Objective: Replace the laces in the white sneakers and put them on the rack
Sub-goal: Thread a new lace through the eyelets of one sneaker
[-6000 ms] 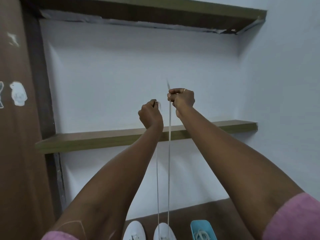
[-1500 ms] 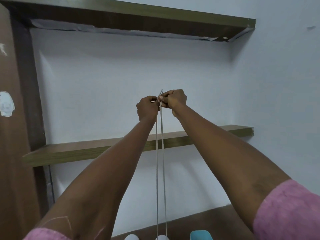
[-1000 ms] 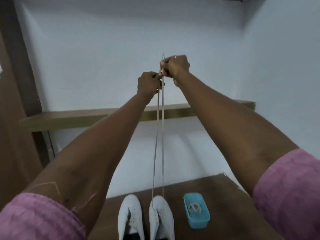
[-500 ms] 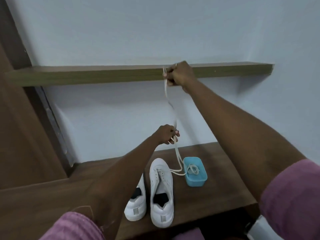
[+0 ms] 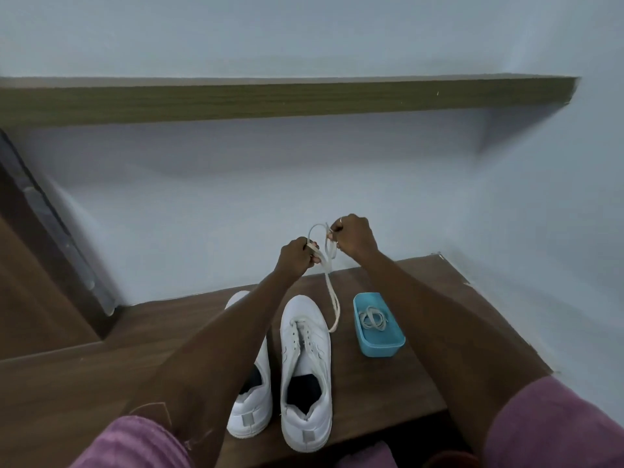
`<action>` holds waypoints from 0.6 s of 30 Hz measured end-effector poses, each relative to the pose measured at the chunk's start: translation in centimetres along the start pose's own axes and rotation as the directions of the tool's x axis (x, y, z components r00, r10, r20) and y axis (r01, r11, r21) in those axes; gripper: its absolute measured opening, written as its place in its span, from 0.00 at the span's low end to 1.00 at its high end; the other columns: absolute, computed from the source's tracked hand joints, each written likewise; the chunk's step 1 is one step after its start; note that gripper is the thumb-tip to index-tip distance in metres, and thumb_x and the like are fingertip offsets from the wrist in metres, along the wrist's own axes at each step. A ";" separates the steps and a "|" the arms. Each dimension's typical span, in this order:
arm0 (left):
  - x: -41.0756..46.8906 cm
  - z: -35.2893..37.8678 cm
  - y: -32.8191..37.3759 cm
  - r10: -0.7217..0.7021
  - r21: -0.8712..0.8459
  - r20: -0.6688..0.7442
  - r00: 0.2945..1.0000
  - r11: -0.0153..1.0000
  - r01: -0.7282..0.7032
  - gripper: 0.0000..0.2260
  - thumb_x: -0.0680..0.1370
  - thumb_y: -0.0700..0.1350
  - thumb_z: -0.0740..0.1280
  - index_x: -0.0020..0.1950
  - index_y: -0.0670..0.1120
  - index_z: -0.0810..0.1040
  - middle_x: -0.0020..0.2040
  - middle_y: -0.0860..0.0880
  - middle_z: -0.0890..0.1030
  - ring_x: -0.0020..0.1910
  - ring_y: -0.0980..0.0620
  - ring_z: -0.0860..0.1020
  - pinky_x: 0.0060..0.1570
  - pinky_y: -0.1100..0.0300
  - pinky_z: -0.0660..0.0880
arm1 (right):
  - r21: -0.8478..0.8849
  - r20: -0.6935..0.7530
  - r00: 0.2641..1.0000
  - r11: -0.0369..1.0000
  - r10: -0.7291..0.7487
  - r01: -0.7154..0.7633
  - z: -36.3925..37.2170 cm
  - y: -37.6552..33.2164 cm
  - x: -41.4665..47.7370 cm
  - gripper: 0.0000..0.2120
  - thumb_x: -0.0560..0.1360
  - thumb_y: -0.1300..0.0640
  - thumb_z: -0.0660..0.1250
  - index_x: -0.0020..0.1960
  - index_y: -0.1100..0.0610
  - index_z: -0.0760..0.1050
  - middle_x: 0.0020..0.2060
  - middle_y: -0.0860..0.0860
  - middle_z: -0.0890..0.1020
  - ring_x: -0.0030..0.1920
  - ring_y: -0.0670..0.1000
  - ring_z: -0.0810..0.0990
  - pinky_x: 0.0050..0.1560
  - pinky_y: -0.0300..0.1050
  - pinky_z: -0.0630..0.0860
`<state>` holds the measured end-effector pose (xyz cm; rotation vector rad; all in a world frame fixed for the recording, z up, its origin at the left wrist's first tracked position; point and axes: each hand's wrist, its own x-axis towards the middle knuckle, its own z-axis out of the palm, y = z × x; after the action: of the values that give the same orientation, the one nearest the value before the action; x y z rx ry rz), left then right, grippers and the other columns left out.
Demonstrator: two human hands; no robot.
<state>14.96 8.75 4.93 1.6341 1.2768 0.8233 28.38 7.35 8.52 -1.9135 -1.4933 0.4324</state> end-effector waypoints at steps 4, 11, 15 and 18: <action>0.9 0.3 -3.8 0.028 0.505 0.158 0.987 0.857 -0.105 0.17 0.77 0.40 0.65 0.65 0.39 0.72 0.61 0.42 0.78 0.61 0.42 0.75 0.59 0.57 0.69 | 0.000 -0.009 0.998 0.998 0.064 -0.064 3.8 2.5 -0.3 0.09 0.75 0.61 0.66 0.52 0.59 0.82 0.49 0.58 0.83 0.49 0.58 0.82 0.52 0.47 0.79; 0.3 -0.8 -6.9 -0.106 0.695 0.384 0.917 0.688 -0.211 0.17 0.71 0.53 0.73 0.51 0.41 0.79 0.50 0.48 0.80 0.54 0.48 0.76 0.50 0.61 0.67 | -0.014 0.035 0.997 0.998 0.063 -0.063 8.6 5.4 -1.4 0.08 0.76 0.62 0.65 0.49 0.62 0.83 0.47 0.57 0.84 0.50 0.57 0.81 0.49 0.47 0.76; -0.7 -0.6 -7.6 -0.193 0.698 0.483 0.854 0.673 -0.243 0.18 0.71 0.49 0.74 0.55 0.39 0.79 0.56 0.44 0.80 0.58 0.48 0.75 0.46 0.62 0.67 | 0.000 -0.019 0.986 0.986 0.167 -0.167 8.5 5.8 -1.2 0.12 0.77 0.59 0.64 0.58 0.61 0.80 0.54 0.57 0.83 0.57 0.57 0.79 0.55 0.46 0.73; -1.0 0.0 -7.6 -0.225 0.685 0.499 0.837 0.694 -0.222 0.11 0.77 0.46 0.68 0.46 0.38 0.79 0.46 0.43 0.80 0.48 0.48 0.76 0.43 0.61 0.66 | -0.040 -0.037 0.981 0.980 0.192 -0.193 8.1 6.2 -1.2 0.16 0.78 0.61 0.61 0.65 0.60 0.74 0.61 0.57 0.79 0.63 0.56 0.75 0.62 0.46 0.70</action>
<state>11.74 8.40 -2.04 2.2628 1.2221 -0.2671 27.52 7.79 -1.73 -2.0989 -1.3112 0.4548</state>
